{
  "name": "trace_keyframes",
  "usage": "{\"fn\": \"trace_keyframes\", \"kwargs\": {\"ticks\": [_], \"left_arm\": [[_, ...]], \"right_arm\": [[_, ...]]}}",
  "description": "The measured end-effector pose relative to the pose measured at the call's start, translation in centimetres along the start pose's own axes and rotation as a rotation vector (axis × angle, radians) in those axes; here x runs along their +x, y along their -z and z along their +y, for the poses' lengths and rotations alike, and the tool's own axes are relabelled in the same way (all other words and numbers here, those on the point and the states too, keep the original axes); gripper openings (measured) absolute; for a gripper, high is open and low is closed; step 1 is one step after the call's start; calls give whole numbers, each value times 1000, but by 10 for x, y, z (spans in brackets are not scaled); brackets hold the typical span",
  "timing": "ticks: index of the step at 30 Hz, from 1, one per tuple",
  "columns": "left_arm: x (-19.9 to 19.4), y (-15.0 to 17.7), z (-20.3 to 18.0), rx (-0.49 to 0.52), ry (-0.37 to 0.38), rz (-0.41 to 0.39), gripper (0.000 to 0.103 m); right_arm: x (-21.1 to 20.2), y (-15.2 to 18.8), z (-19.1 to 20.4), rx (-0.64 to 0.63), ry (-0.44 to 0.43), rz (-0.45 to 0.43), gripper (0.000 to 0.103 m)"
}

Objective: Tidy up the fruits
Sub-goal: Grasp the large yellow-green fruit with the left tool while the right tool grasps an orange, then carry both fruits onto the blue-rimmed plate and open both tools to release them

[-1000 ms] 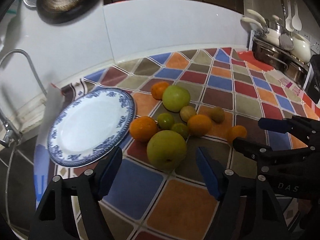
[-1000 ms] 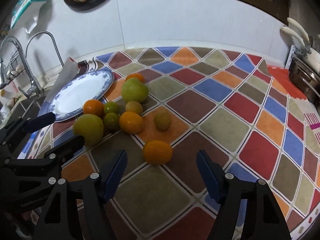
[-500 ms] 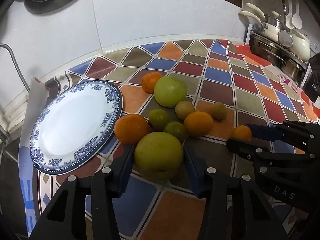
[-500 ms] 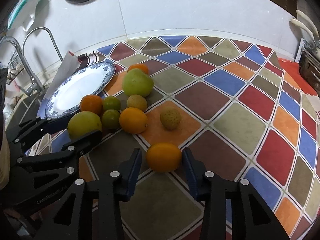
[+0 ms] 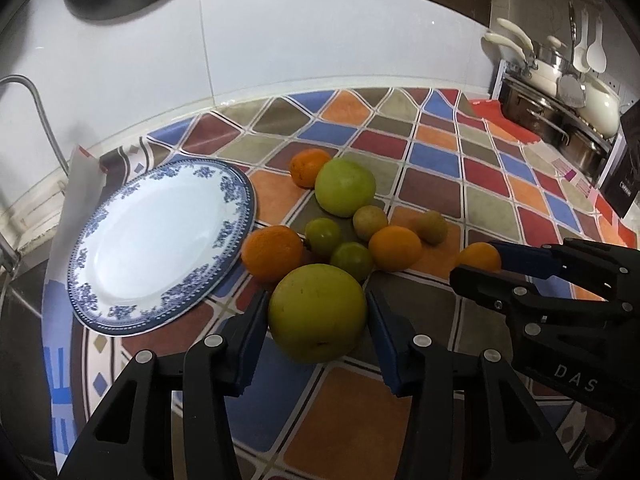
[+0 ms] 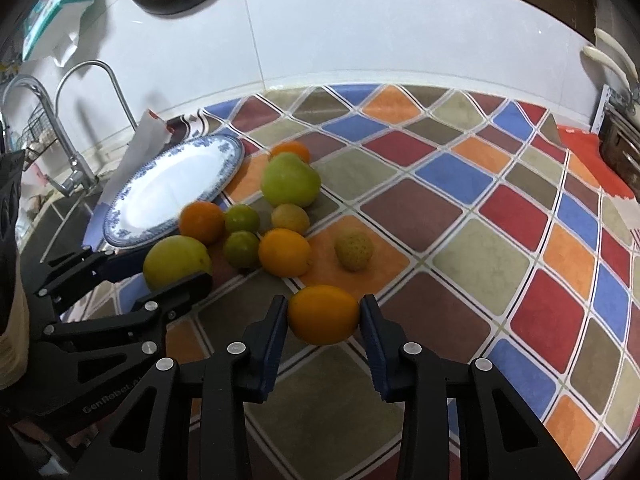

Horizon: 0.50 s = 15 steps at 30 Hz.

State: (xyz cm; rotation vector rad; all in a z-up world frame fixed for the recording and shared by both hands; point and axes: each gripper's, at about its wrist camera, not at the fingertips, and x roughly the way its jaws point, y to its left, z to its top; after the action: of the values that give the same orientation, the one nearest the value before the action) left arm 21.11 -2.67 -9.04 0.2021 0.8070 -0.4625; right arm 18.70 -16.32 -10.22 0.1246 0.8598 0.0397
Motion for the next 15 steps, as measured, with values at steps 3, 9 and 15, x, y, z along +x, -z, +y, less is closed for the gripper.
{"fn": "trace_keyframes", "kwargs": {"ticks": [3, 9, 15], "left_arm": [[-11, -3, 6, -15, -8, -25, 48], [-37, -7, 25, -44, -42, -82, 48], [-56, -9, 50, -73, -92, -134, 48]], "right_arm": [[-10, -5, 8, -16, -9, -25, 38], [-25, -20, 31, -64, -42, -76, 38], [-32, -40, 58, -119, -82, -122, 38]]}}
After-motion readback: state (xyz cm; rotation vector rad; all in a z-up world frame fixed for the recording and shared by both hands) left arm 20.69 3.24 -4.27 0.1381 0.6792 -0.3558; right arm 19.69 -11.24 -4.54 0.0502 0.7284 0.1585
